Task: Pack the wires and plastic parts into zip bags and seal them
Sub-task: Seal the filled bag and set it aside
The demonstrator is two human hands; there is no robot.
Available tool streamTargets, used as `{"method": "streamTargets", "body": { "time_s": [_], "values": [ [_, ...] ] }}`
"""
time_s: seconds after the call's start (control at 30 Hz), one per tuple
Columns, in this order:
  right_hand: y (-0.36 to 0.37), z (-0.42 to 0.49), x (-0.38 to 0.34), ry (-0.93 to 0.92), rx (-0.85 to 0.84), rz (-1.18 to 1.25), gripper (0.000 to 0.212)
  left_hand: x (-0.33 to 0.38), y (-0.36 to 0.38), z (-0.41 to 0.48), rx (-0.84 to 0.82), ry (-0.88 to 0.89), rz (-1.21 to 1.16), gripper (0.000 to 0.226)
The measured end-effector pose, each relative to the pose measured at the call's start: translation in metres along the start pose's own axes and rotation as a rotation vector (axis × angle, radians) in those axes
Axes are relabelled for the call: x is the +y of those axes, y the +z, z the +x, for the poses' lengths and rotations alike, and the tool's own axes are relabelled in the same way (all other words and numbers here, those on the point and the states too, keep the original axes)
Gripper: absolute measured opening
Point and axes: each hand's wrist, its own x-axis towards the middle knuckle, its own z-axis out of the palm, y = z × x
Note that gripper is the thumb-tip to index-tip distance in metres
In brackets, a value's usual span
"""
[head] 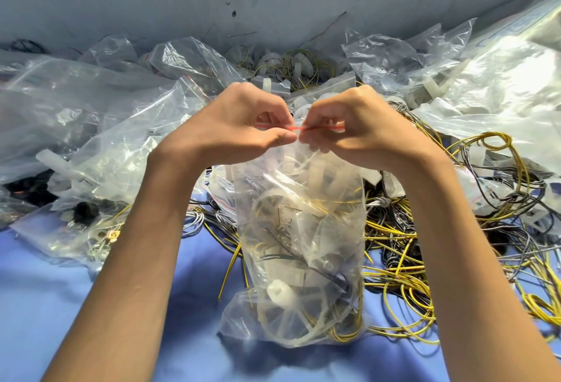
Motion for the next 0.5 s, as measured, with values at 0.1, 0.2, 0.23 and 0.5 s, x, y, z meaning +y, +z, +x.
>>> {"method": "streamTargets", "body": {
  "time_s": [0.1, 0.2, 0.23, 0.5],
  "values": [
    [0.001, 0.002, 0.0, 0.017, 0.036, -0.037, 0.006, 0.0, 0.004, 0.002, 0.078, 0.054, 0.047, 0.009],
    [-0.001, 0.002, 0.001, 0.013, 0.069, -0.032, 0.005, -0.002, 0.003, 0.004, 0.131, 0.025, -0.023, 0.019],
    [-0.003, 0.002, 0.002, 0.015, 0.067, -0.036, 0.004, -0.003, 0.002, 0.004, 0.109, -0.001, -0.044, 0.019],
    [-0.02, -0.009, 0.024, 0.106, -0.031, -0.005, 0.001, -0.015, -0.014, -0.004, -0.031, -0.114, -0.004, 0.016]
  ]
}}
